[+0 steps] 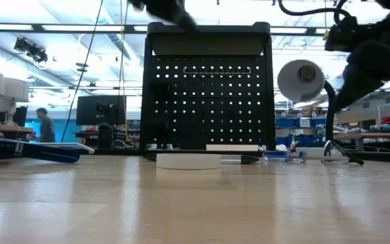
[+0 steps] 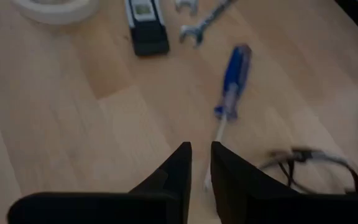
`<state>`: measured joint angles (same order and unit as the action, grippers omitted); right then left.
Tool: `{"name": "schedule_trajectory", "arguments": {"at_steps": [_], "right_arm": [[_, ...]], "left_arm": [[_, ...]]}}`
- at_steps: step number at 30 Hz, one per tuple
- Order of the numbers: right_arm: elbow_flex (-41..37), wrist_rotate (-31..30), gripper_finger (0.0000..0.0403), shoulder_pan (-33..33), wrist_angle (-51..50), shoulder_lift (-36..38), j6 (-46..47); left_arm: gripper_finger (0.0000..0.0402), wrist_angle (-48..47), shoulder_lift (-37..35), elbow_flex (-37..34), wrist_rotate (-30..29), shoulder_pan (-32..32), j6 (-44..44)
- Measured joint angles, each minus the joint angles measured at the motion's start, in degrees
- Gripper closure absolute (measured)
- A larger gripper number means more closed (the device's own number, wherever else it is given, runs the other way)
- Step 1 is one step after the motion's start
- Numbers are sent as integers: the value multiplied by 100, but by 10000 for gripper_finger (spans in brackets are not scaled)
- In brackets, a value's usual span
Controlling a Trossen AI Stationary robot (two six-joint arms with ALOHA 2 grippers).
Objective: Hang tools onto peg board
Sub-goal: Put the safety glasses on top of the pegboard
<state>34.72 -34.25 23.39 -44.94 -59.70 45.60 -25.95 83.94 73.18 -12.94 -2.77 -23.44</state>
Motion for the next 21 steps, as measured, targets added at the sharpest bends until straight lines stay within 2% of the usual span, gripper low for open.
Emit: {"name": "schedule_trajectory", "arguments": {"at_steps": [3,7,15,21], "right_arm": [[0,-242,312,267,-373,33,534],[-240,-609,283,585,-373,39,1040],[-971,-648,246,866,-274,38,2245],[-1441,-665,246,880,511,14,2358]], "left_arm": [[250,795,-50,-640,-26,-86,247],[250,1751,-102,-1291,35,-179,578],[250,4597,-115,-2722,267,-173,884],[250,4844,-102,-3032,24,23,1045]]}}
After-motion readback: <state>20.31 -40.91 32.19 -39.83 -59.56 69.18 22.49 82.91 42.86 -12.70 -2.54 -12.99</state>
